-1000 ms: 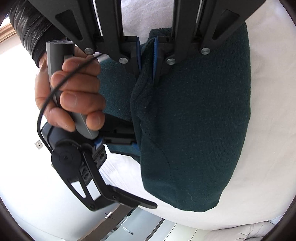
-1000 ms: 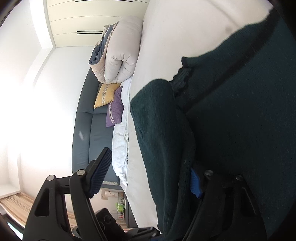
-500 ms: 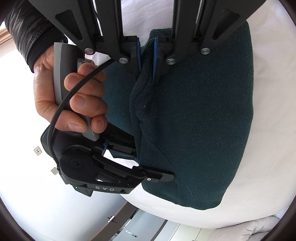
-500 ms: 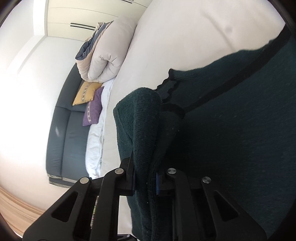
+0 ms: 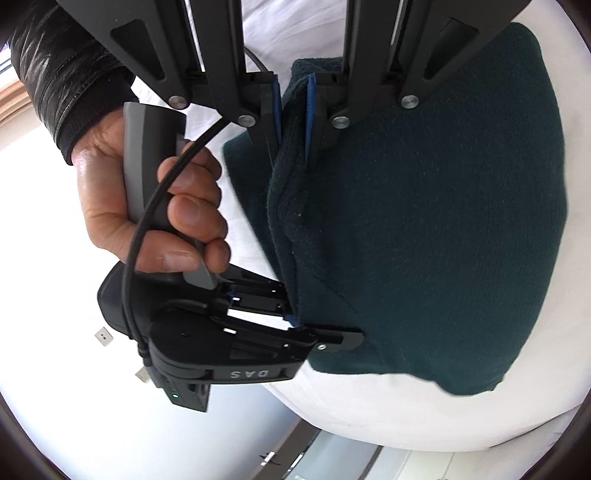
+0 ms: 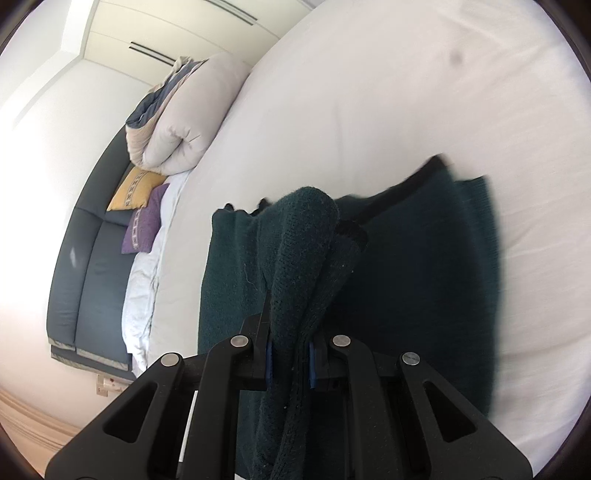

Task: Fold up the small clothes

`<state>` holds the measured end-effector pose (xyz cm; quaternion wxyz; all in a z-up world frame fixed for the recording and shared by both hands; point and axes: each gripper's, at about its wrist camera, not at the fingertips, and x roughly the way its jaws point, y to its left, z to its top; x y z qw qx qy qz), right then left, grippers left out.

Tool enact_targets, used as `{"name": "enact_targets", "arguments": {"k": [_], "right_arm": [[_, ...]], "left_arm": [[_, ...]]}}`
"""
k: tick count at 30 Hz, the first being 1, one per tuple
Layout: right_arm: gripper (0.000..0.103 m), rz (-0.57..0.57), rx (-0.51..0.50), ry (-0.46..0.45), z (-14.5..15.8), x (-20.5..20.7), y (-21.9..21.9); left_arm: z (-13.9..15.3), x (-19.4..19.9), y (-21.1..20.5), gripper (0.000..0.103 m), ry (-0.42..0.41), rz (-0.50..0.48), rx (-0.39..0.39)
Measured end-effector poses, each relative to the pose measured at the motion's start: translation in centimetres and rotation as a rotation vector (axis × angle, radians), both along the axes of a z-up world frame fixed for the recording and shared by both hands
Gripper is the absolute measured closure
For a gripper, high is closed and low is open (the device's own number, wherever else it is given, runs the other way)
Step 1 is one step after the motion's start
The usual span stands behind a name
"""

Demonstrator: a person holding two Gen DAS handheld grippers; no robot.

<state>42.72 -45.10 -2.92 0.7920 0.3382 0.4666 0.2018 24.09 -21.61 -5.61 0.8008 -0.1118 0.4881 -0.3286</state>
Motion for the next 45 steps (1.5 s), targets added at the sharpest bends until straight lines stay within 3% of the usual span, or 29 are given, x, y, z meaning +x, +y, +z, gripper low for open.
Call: {"name": "enact_targets", "arguments": {"k": [8, 11, 13, 19, 21, 22, 24, 30, 32, 34, 36, 38, 42, 45], "right_arm": [[0.091, -0.024, -0.056, 0.003, 1.3, 1.0, -6.4], [0.091, -0.012, -0.070, 0.044, 0.3, 1.7, -7.8], [0.090, -0.019, -0.073, 0.073, -0.8, 1.6, -8.6], [0.084, -0.043, -0.036, 0.092, -1.9, 0.0, -9.4], [0.076, -0.034, -0.051, 0.071, -1.2, -1.5, -9.4], [0.062, -0.034, -0.050, 0.067, -1.1, -2.9, -9.6], [0.046, -0.035, -0.026, 0.054, -0.8, -5.5, -9.6], [0.046, 0.002, -0.035, 0.057, -0.9, -12.5, -6.8], [0.048, 0.029, -0.075, 0.056, -1.2, -14.2, -6.2], [0.081, 0.049, -0.143, 0.065, -1.4, -14.7, -5.5], [0.093, 0.027, -0.160, 0.102, -2.0, -14.7, -5.9], [0.094, 0.003, -0.145, 0.096, -1.9, -14.6, -6.8], [0.095, -0.002, -0.136, 0.081, -1.4, -13.8, -7.7], [0.095, 0.007, -0.104, 0.115, -2.6, -13.9, -8.2]], "left_arm": [[-0.1, 1.8, -3.5, 0.092, -0.004, -0.032, -0.009], [-0.8, 2.2, -1.7, 0.081, 0.046, -0.023, -0.048], [-1.0, 2.1, -0.5, 0.065, 0.067, -0.019, -0.067], [2.0, 0.2, 4.1, 0.051, -0.029, 0.002, -0.119], [2.7, 0.3, 6.3, 0.048, -0.061, 0.026, -0.136], [2.8, 0.3, 7.0, 0.045, -0.074, 0.041, -0.135], [2.5, 1.0, 8.3, 0.044, -0.073, 0.073, -0.125], [2.0, 2.2, 10.5, 0.044, -0.058, 0.113, -0.104], [1.9, 2.0, 9.8, 0.044, -0.047, 0.113, -0.096], [1.9, 1.6, 9.3, 0.044, -0.043, 0.111, -0.089], [1.7, 0.6, 8.4, 0.044, -0.048, 0.105, -0.081], [1.8, -0.4, 6.5, 0.044, -0.052, 0.100, -0.074], [1.4, -0.2, 6.8, 0.044, -0.051, 0.101, -0.062], [0.9, -0.3, 7.0, 0.044, -0.043, 0.100, -0.054]]}}
